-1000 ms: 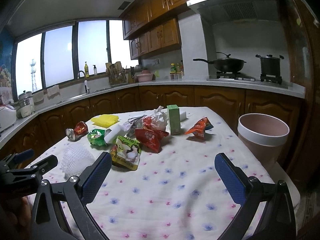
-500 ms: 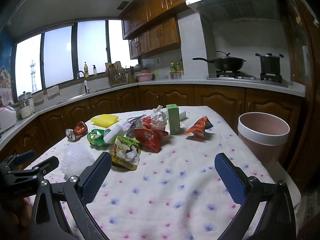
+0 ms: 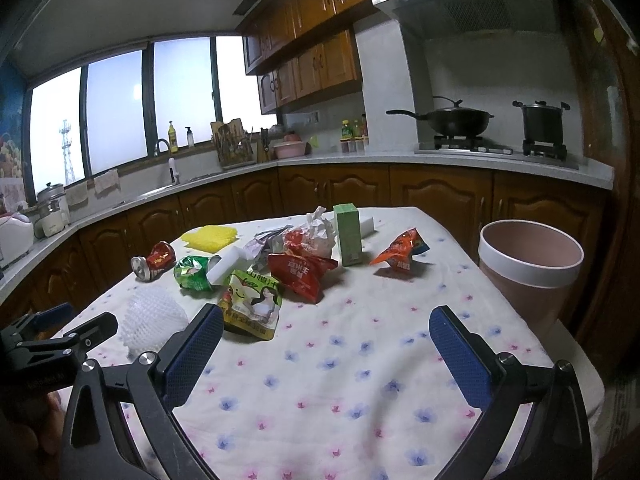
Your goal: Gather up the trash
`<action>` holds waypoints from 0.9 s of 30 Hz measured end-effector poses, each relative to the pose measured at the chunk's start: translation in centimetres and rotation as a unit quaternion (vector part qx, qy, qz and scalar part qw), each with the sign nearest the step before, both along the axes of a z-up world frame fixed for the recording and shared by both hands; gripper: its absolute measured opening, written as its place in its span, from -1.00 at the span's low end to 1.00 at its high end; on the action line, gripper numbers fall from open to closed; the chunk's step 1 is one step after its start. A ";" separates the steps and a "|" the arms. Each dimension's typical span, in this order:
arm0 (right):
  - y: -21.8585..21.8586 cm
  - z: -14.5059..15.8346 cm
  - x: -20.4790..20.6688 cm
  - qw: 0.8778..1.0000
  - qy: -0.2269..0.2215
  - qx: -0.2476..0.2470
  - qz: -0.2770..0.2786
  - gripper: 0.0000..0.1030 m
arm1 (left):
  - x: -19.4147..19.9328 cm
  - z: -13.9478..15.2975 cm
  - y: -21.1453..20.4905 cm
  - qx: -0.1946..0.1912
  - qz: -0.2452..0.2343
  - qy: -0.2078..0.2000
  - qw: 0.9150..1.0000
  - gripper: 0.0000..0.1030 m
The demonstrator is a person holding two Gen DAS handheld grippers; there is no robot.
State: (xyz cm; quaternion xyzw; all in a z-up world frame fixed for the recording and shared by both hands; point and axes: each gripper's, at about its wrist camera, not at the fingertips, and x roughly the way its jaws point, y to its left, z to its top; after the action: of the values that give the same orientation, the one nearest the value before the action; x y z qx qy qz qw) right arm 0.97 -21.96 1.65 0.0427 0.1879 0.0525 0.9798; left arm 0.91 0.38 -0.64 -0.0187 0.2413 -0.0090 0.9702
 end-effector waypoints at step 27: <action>2.1 0.9 11.0 0.992 0.099 0.032 0.074 0.91 | 8.8 -1.4 5.9 -0.075 0.027 0.124 0.989 0.92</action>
State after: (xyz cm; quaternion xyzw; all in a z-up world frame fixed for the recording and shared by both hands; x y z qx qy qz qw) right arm 12.01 -19.88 2.54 0.0656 0.2852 0.1264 0.9478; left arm 9.67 6.25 -2.03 -0.0992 0.3579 0.0018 0.9285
